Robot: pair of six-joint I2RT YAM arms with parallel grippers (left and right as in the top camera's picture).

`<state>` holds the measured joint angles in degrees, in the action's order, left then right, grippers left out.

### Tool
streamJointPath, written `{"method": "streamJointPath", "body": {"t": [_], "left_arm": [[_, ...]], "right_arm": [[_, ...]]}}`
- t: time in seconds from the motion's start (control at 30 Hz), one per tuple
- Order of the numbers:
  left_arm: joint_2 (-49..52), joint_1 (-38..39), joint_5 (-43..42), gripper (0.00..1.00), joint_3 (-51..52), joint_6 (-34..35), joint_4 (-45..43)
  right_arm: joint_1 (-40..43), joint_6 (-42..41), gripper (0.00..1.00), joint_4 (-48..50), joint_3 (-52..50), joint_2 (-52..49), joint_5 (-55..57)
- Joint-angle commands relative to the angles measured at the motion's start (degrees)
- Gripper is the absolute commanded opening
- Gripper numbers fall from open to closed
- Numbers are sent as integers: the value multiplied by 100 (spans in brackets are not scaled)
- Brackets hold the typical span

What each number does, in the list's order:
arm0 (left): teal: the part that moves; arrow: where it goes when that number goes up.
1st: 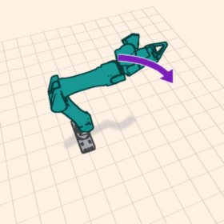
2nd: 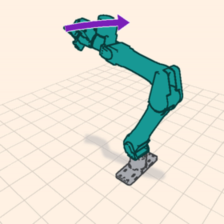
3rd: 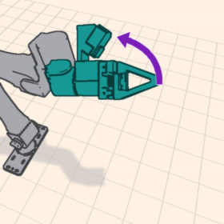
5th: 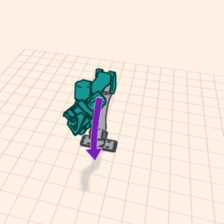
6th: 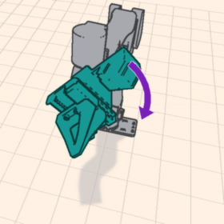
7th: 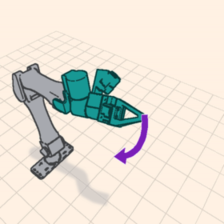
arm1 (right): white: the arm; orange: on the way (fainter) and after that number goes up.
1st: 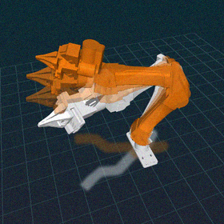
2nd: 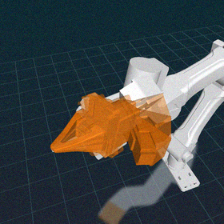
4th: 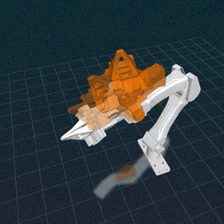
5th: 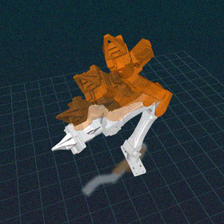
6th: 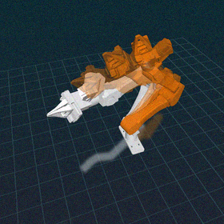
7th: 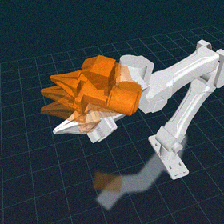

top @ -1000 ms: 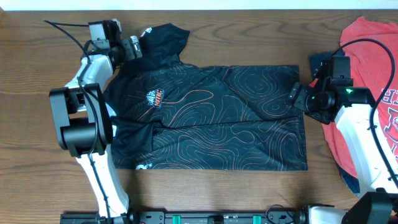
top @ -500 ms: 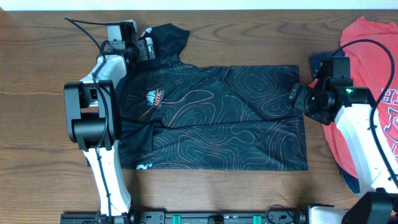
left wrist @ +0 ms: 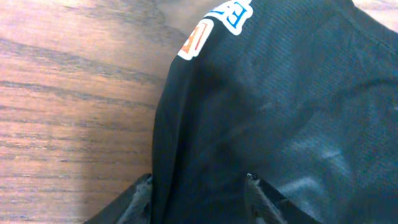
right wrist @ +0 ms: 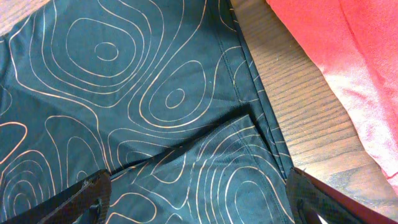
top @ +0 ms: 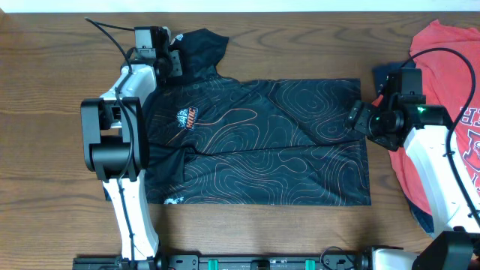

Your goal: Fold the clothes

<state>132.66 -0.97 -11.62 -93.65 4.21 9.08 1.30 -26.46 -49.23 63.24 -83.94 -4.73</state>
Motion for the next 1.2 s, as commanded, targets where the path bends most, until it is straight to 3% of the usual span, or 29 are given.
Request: {"method": "streamJointPath", "body": {"t": [0.0, 0.4, 0.53, 0.6, 0.83, 1.0, 1.17], "left_arm": [[269, 31, 50, 45, 173, 28, 317], [271, 52, 72, 45, 503, 28, 417], [269, 52, 70, 13, 503, 33, 391], [269, 52, 68, 9, 503, 39, 396], [22, 52, -4, 6, 503, 79, 452], [-293, 52, -616, 6, 503, 85, 769], [-420, 52, -960, 6, 503, 120, 1290]], "right_arm": [[-26, 85, 88, -9, -2, -2, -24], [-24, 83, 88, -9, -2, -2, -26], [-24, 85, 88, -9, -2, -2, -24], [-24, 83, 88, -7, -2, -2, -26], [-22, 146, 84, 107, -2, -22, 0], [2, 638, 83, 289, 7, -328, -20], [66, 992, 86, 1211, 118, -1032, 138]]}}
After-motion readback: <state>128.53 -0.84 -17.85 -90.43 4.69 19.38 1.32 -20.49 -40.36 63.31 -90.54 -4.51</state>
